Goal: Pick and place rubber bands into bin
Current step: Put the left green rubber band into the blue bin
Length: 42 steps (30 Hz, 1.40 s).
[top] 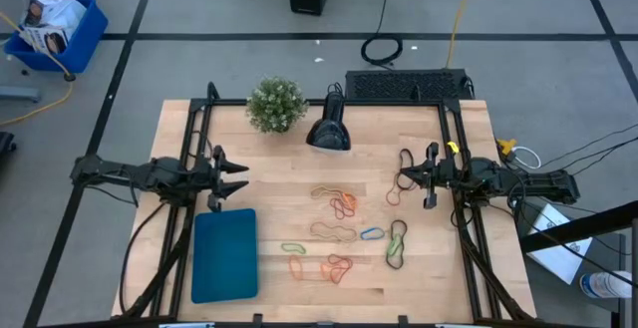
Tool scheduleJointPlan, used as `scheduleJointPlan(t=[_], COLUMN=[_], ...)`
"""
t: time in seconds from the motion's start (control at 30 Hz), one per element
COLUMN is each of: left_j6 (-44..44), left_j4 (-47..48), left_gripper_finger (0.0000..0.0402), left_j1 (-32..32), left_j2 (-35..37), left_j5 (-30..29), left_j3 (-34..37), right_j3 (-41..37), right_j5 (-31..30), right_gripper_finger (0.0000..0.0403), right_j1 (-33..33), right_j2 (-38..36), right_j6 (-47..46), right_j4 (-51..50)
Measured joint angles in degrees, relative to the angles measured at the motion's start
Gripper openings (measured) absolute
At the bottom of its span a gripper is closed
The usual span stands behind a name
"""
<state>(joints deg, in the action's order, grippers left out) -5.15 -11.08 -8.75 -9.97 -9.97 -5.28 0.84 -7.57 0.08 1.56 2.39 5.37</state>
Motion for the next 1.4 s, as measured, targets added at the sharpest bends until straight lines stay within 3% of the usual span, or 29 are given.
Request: scheduleJointPlan(t=[0.1,0.27,0.43,0.6,0.77,0.97,1.4], left_j6=[2.93,3.68,-0.19,-1.99,-3.45,-11.65,-12.15], left_j4=[-7.41,-6.81,4.55,21.75,26.96,29.39,24.43], left_gripper_finger=[0.0217,0.0196,0.0166,0.0146,0.0135,0.0133,0.0133], left_j1=[0.00,-0.07,-2.02,-5.45,-9.18,-12.38,-13.53], left_j2=[-4.92,-17.83,-33.28,-47.42,-59.41,-69.68,-84.46], left_j5=[1.85,2.77,6.03,4.79,4.83,5.62,4.98], left_j3=[-0.21,-6.13,-19.60,-34.27,-42.54,-46.15,-46.16], right_j3=[0.00,0.00,0.00,0.00,0.00,0.00,0.00], right_j5=[-0.12,-0.24,-0.31,-0.22,-0.15,-0.13,0.07], right_gripper_finger=[0.0004,0.0004,0.0004,0.0004,0.0004,0.0004,0.0004], right_j1=[0.00,0.00,0.00,0.00,0.00,0.00,0.00], right_j2=[0.00,0.00,0.00,0.00,0.02,0.02,0.02], right_j6=[0.02,0.02,0.02,-0.02,-0.04,0.00,-0.15], right_j4=[0.04,0.16,0.24,0.20,-0.02,-0.02,-0.02])
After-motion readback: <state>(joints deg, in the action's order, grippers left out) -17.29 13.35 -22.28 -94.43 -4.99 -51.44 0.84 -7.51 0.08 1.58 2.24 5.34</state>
